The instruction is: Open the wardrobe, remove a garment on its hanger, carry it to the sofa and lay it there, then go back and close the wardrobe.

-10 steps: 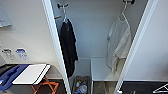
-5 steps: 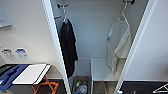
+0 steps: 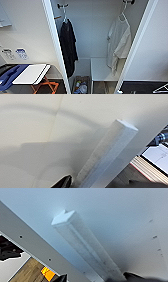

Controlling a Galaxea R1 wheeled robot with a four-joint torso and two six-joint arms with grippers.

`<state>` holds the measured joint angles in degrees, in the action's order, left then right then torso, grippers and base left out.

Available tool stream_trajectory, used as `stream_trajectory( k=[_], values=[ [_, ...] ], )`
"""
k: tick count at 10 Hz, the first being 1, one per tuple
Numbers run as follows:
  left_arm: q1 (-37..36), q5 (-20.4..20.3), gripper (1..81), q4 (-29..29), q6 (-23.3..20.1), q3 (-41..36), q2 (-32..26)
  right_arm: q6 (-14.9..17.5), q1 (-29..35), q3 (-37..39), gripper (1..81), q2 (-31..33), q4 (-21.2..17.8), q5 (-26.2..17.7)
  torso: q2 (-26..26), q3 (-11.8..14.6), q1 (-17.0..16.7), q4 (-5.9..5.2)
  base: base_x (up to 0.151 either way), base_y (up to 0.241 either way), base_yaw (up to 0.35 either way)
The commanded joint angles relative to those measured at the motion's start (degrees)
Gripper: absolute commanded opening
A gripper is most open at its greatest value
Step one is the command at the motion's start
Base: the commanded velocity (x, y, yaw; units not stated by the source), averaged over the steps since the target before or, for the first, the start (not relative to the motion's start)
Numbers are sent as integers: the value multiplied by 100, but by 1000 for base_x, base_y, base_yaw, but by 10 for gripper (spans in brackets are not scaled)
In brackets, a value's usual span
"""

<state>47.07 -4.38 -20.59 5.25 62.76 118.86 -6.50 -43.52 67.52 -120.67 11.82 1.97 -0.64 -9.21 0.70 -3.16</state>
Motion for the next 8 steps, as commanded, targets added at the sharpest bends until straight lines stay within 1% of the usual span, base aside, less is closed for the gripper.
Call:
stream_trajectory(
  k=[1, 6, 8],
  values=[
    [-140, 490, 811, -156, 151, -967, -2, -124, 383, -320, 811, 111, -84, -514, 0, 0, 0, 0, 0, 0, 0],
    [-140, 490, 811, -156, 151, -949, -2, -124, 382, -302, 811, 93, -84, -514, 2, 0, 7, 0, -76, 0, 0],
    [-140, 490, 811, -147, 151, -958, -28, -124, 382, -285, 811, 102, -84, -514, 2, 0, 7, 0, 0, 0, 0]
  ],
)
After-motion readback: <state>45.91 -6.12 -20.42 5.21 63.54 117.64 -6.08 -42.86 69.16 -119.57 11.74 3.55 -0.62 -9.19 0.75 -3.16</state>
